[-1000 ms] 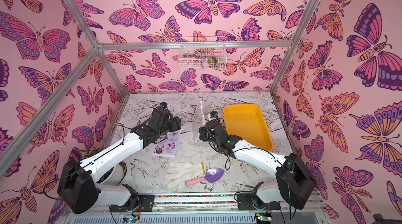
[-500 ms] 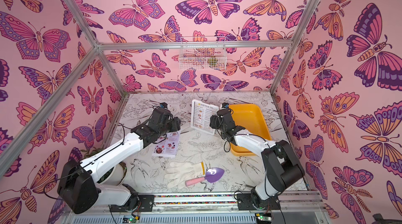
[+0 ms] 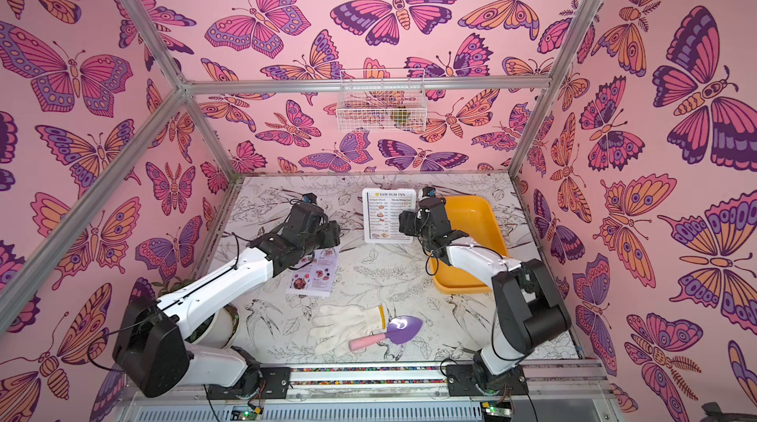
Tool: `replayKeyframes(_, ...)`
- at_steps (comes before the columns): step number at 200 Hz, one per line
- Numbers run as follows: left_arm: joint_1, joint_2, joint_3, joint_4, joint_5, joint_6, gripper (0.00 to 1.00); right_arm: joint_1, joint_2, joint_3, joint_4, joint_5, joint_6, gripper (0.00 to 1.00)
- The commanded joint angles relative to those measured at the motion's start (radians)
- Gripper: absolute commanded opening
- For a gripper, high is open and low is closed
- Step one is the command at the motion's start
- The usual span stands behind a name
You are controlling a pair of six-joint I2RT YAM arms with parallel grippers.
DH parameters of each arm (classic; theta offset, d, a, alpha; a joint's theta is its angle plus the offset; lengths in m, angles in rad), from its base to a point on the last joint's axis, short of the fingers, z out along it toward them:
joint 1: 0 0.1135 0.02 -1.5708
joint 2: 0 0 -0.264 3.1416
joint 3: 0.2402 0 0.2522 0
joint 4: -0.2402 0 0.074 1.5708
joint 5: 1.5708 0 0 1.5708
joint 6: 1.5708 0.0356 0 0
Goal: Replace the menus in the menu holders
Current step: Adjust the menu holder at the center of the board, then reset both arms
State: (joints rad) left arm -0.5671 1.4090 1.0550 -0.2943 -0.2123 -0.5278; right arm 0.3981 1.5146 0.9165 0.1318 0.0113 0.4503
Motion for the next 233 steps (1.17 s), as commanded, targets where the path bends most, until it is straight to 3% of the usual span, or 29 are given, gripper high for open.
replayKeyframes(1, 0.029, 0.018, 0.051, -0.017, -0.046, 0.095, 1.00, -0.054, -0.134, -0.043, -0.116, 0.010, -0.065, 0.99)
replayKeyframes(39, 0.145, 0.021, 0.052, 0.005, -0.049, 0.175, 0.99, -0.290, -0.304, -0.130, -0.202, 0.050, -0.092, 0.99)
replayKeyframes(58, 0.206, 0.025, -0.034, 0.126, -0.221, 0.278, 1.00, -0.340, -0.345, -0.193, -0.135, 0.244, -0.189, 0.99)
replayKeyframes(70, 0.255, 0.014, -0.136, 0.232, -0.205, 0.428, 1.00, -0.357, -0.334, -0.236, -0.061, 0.327, -0.289, 0.99)
replayKeyframes(86, 0.321, -0.009, -0.291, 0.426, -0.212, 0.558, 1.00, -0.403, -0.292, -0.293, 0.042, 0.301, -0.357, 0.99)
replayKeyframes(101, 0.459, 0.002, -0.454, 0.568, -0.208, 0.573, 1.00, -0.454, -0.188, -0.366, 0.263, 0.183, -0.322, 0.99)
replayKeyframes(124, 0.470, 0.047, -0.514, 0.731, -0.142, 0.615, 0.97, -0.459, -0.060, -0.403, 0.429, 0.065, -0.314, 0.99)
replayKeyframes(139, 0.547, 0.042, -0.582, 0.916, 0.087, 0.532, 1.00, -0.447, -0.025, -0.412, 0.495, -0.027, -0.372, 0.99)
replayKeyframes(151, 0.584, 0.086, -0.597, 0.954, 0.127, 0.491, 1.00, -0.433, -0.029, -0.444, 0.555, -0.038, -0.390, 0.99)
replayKeyframes(159, 0.591, 0.125, -0.652, 1.140, 0.194, 0.525, 1.00, -0.433, -0.029, -0.488, 0.617, -0.023, -0.386, 0.99)
replayKeyframes(170, 0.586, 0.151, -0.694, 1.230, 0.246, 0.569, 1.00, -0.435, 0.036, -0.562, 0.861, -0.005, -0.363, 0.99)
replayKeyframes(188, 0.577, 0.131, -0.682, 1.180, 0.213, 0.568, 1.00, -0.438, -0.020, -0.523, 0.674, 0.002, -0.367, 0.99)
replayKeyframes(208, 0.573, 0.135, -0.695, 1.214, 0.194, 0.564, 1.00, -0.436, 0.021, -0.551, 0.805, 0.002, -0.364, 0.99)
replayKeyframes(233, 0.541, 0.144, -0.716, 1.287, 0.138, 0.583, 1.00, -0.436, -0.013, -0.524, 0.693, 0.003, -0.369, 0.99)
